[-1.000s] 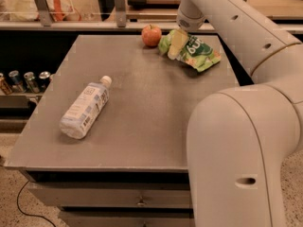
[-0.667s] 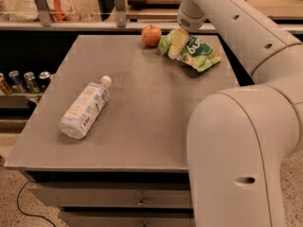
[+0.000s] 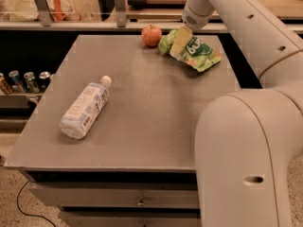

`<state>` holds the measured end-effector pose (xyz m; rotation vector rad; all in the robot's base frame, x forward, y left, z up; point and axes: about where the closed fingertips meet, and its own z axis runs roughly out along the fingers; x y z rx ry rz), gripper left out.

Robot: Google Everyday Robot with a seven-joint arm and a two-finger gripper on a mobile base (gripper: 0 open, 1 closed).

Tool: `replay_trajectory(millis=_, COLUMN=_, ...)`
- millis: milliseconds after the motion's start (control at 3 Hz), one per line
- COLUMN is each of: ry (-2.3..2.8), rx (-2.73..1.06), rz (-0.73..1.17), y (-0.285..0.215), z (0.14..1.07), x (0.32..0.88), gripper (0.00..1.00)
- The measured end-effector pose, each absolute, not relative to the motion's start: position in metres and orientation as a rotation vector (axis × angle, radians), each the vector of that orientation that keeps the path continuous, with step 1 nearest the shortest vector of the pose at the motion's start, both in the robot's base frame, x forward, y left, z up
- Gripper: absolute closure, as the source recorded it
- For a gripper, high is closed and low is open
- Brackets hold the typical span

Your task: Move green rice chip bag near apple

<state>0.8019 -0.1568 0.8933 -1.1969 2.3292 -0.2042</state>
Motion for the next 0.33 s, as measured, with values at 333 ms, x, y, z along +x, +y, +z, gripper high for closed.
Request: replay_trajectory(millis=333, ry=2.3, rx=-1.228, rz=-0.152, y=-0.1593, z=0.9005, x=0.7969, gripper=0.0)
